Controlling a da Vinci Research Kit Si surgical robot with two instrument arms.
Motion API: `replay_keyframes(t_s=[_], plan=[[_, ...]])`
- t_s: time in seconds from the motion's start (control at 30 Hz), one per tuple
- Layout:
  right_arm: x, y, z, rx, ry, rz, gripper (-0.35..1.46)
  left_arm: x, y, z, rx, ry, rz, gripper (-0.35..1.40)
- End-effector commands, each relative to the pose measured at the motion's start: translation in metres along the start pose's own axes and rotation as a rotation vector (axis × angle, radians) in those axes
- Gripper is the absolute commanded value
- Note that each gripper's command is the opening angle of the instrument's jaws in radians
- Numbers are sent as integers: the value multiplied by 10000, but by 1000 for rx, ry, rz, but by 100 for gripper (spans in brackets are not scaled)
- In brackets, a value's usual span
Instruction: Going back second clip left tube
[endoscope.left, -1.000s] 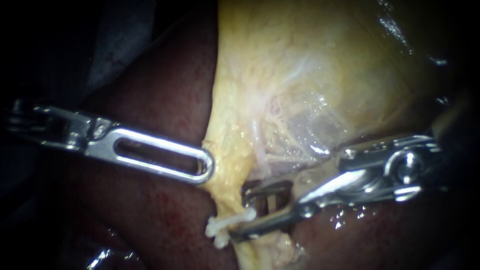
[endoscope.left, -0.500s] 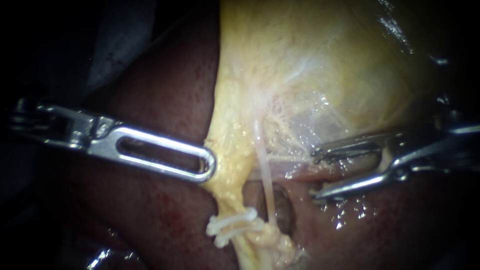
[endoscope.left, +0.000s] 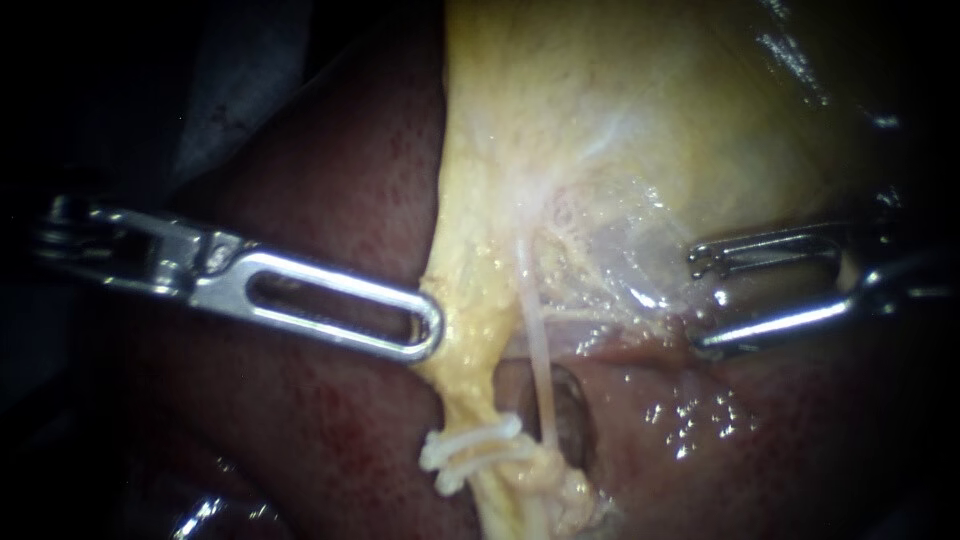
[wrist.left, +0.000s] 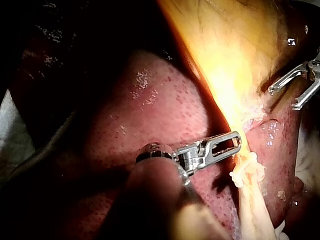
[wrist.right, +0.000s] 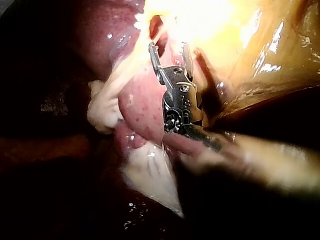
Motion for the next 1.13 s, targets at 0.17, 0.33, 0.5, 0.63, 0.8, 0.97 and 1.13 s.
replay_keyframes(t_s=[0.17, 0.33, 0.5, 0.63, 0.8, 0.97, 1.13], plan=[[-1, -1, 1, 0, 0, 0, 47, 0, 15, 21, -13, -7, 7, -35], [-1, -2, 1, 0, 0, 0, 47, -3, 29, 49, -18, -3, 12, -35], [-1, -3, 1, 0, 0, 0, 47, 2, 38, 66, -19, 6, 19, -35], [-1, -3, 0, 1, 0, 0, 47, 3, 40, 68, -18, 8, 20, -35], [-1, -3, 0, 1, 0, 1, 47, 2, 39, 67, -18, 9, 19, -35], [-1, -3, -1, 1, 0, 1, 47, 2, 39, 67, -17, 9, 19, -35], [-1, -3, -1, 1, 0, 1, 46, 1, 38, 67, -17, 9, 19, -35]])
